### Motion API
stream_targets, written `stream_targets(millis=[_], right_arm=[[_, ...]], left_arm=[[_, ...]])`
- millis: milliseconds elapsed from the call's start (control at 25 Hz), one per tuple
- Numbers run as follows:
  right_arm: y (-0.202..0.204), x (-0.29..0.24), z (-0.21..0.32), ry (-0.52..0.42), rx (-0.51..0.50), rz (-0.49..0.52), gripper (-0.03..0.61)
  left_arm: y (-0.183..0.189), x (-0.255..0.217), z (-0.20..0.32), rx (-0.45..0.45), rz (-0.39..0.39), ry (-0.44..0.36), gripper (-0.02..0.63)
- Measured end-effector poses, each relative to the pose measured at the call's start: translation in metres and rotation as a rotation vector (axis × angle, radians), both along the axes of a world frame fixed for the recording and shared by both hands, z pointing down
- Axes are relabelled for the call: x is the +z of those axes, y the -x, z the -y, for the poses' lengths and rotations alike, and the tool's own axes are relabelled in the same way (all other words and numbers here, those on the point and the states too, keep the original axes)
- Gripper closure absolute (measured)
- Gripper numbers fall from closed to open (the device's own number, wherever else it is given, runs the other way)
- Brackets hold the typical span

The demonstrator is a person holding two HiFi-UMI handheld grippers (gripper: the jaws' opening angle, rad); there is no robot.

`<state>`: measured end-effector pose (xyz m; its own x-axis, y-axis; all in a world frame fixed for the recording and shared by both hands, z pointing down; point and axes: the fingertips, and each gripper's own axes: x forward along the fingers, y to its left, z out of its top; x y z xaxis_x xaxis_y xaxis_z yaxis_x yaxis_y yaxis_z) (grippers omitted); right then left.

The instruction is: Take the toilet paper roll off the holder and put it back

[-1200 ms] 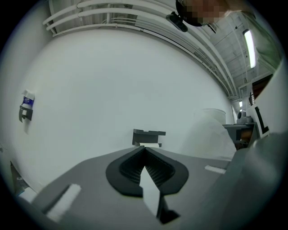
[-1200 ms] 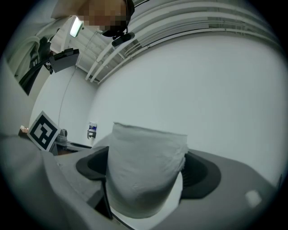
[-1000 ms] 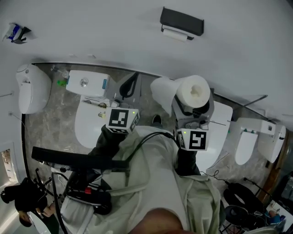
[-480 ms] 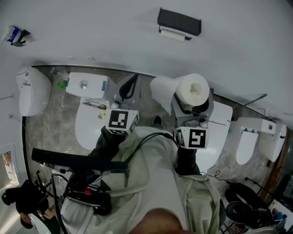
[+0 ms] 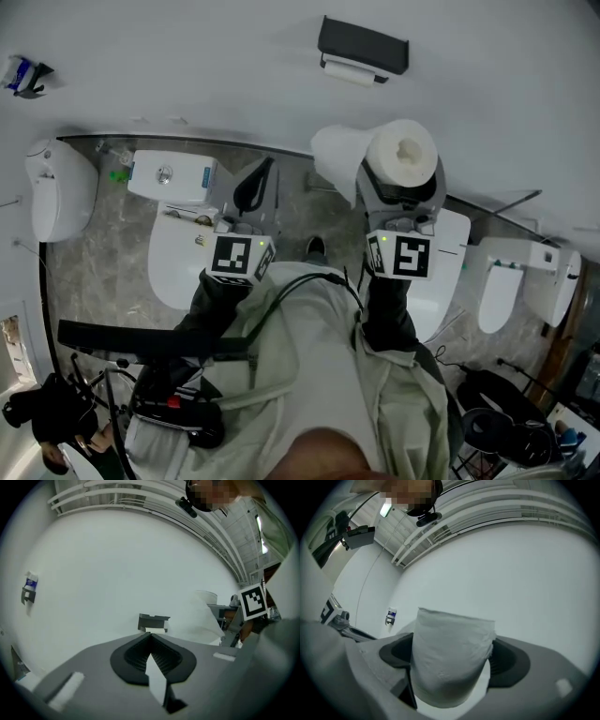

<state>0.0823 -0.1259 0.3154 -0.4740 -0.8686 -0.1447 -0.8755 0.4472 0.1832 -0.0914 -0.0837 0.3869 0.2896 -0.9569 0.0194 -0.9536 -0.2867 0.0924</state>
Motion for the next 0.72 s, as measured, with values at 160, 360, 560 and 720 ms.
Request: stream_targets(millis=[160,360,560,720], right_arm=[[-0.002,-0.012,0.025,-0.028,0.016,-0.008,0.104],[-0.005,-0.023,0.045,-0.045,0.03,0.002,0.104],[-0.01,-0.024,0.056,-0.046,0.05,0.004,0.104],[-0.014,-0.032,0.087,-0.062,0.068,-0.006,0.104]], left_arm=[[0.009,0.002,-0.002,-0.029,0.011,0.007,0.607],[0.018,-0.001,0.0,-0.056,0.024,0.003,0.607],[0.021,-0.005,0.0,-0.07,0.026,-0.01,0.607],[0.022,-0.004,0.0,-0.073,0.029,-0.018,0.607]])
